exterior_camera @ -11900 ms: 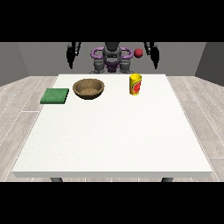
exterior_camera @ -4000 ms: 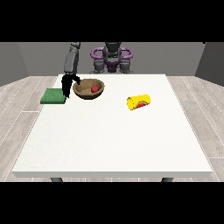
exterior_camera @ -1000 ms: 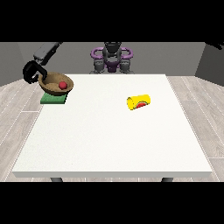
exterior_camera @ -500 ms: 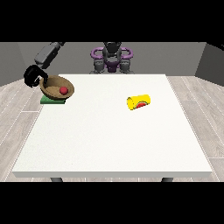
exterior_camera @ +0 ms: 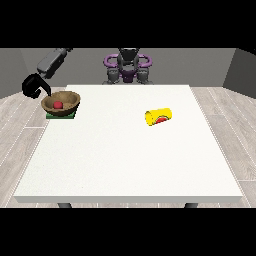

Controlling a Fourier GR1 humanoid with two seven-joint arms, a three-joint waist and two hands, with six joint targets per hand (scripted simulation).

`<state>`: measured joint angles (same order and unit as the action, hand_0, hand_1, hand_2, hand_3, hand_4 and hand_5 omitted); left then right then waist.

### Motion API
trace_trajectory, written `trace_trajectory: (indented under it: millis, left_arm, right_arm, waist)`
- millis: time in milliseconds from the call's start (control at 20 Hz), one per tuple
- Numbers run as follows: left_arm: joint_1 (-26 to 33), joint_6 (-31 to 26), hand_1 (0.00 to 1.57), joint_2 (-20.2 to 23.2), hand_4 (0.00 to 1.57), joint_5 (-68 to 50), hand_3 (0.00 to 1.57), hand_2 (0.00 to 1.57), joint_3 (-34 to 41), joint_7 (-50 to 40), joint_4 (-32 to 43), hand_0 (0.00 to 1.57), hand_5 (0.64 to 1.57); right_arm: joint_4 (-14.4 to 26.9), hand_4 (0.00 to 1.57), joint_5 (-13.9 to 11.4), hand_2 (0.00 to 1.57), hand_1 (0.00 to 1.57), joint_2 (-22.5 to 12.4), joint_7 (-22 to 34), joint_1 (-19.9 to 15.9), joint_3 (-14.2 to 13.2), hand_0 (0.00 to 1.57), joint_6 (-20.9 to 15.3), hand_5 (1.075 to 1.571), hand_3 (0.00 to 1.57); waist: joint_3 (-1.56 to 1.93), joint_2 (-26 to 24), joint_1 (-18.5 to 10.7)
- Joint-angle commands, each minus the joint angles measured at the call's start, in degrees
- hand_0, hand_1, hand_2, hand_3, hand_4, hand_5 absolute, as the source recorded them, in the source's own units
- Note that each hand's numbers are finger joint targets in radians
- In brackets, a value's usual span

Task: Pick the cup and pour the ball into the bowl, then pick the bowl and place it on the pad

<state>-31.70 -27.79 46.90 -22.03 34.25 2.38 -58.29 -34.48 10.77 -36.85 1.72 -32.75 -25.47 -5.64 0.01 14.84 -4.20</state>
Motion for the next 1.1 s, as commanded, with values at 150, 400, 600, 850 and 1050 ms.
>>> trace_trajectory:
  millis: [150,400,600,850,1050]
  left_arm:
    - [1.25,-2.64,0.00,2.75,1.19,0.36,0.00,0.00,1.37,5.04,4.67,0.00,1.564]
    - [0.50,-0.63,0.00,1.70,1.19,-0.92,0.00,0.00,0.77,3.62,1.36,0.00,1.567]
    - [-0.88,-1.15,0.00,4.78,1.20,0.16,0.00,0.00,1.51,6.06,4.67,0.00,1.568]
    - [-0.01,1.36,0.00,0.23,1.19,-1.37,0.00,0.00,-2.09,-0.29,-1.29,0.00,1.569]
    - [4.54,4.73,0.00,-6.47,1.19,3.31,0.00,0.00,-6.26,1.59,-0.99,0.00,1.569]
  right_arm:
    - [-0.48,0.00,1.65,1.38,1.45,4.83,-3.59,-1.80,-0.44,1.45,-2.13,1.540,0.75]
    - [2.79,0.19,-0.36,1.32,1.15,-2.39,-3.62,-4.43,-0.70,1.15,-2.47,1.532,1.00]
    - [1.27,0.00,-2.69,0.21,0.00,-2.31,0.14,-5.85,3.69,0.00,1.44,1.442,0.00]
    - [4.81,0.00,-5.30,0.00,0.00,1.22,-1.54,-3.88,6.31,0.00,0.96,1.407,0.00]
    - [1.91,0.20,-6.08,0.00,0.00,-3.50,8.23,-7.26,8.24,0.00,4.36,1.375,0.00]
  waist:
    - [-0.03,2.58,-0.30]
    - [0.03,4.10,-1.81]
    - [-0.04,4.42,-1.42]
    - [0.03,-1.01,-1.37]
    - [-0.08,-8.94,0.65]
